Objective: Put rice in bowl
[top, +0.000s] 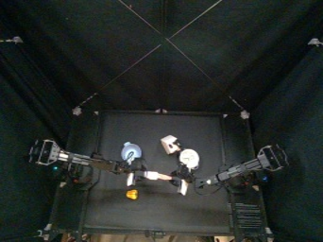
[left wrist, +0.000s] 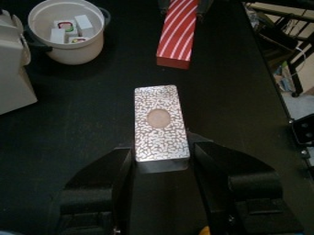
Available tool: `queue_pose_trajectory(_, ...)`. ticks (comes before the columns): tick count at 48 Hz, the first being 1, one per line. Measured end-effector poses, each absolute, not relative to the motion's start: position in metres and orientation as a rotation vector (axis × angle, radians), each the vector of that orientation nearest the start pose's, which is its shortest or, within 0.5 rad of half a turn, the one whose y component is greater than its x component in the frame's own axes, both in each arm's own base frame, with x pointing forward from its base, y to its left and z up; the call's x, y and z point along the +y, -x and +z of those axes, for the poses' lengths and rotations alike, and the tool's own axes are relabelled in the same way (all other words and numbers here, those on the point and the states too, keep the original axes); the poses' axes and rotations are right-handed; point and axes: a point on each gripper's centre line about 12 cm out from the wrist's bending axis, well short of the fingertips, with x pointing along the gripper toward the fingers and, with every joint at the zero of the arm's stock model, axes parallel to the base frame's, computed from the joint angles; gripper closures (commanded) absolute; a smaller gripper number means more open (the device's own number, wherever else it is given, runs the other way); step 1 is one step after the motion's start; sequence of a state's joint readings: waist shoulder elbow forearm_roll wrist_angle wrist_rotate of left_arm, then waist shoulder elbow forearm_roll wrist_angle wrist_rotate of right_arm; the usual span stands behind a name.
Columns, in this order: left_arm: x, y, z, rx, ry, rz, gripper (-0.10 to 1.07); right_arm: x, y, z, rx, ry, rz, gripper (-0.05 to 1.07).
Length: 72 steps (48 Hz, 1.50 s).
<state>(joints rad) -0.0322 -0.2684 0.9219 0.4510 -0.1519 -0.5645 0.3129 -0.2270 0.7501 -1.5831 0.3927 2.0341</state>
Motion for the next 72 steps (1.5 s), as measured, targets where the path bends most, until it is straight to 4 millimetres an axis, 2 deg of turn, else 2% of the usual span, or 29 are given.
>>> queue_pose_trajectory(14, -0.010, -0.309, 0.189, 0.533, 0.111, -0.044, 0.67, 0.063, -0.342, 0.229, 0.457, -0.262, -0.185, 0.64)
queue_pose_trajectory(25, 0.016, -0.266, 0.182, 0.582, -0.008, 0.028, 0.67, 0.064, -0.342, 0.229, 0.458, -0.263, -0.184, 0.64)
queue_pose_trajectory(36, 0.038, -0.225, 0.182, 0.546, 0.015, 0.143, 0.68, 0.064, -0.342, 0.228, 0.459, -0.262, -0.184, 0.64)
queue_pose_trajectory(44, 0.065, -0.204, 0.166, 0.577, 0.093, 0.290, 0.68, 0.063, -0.342, 0.228, 0.460, -0.261, -0.187, 0.64)
queue_pose_trajectory(65, 0.076, -0.206, 0.149, 0.632, 0.132, 0.325, 0.65, 0.062, -0.342, 0.229, 0.457, -0.264, -0.188, 0.64)
queue_pose_trajectory(72, 0.079, -0.208, 0.143, 0.658, 0.141, 0.330, 0.56, 0.061, -0.342, 0.228, 0.460, -0.262, -0.190, 0.64)
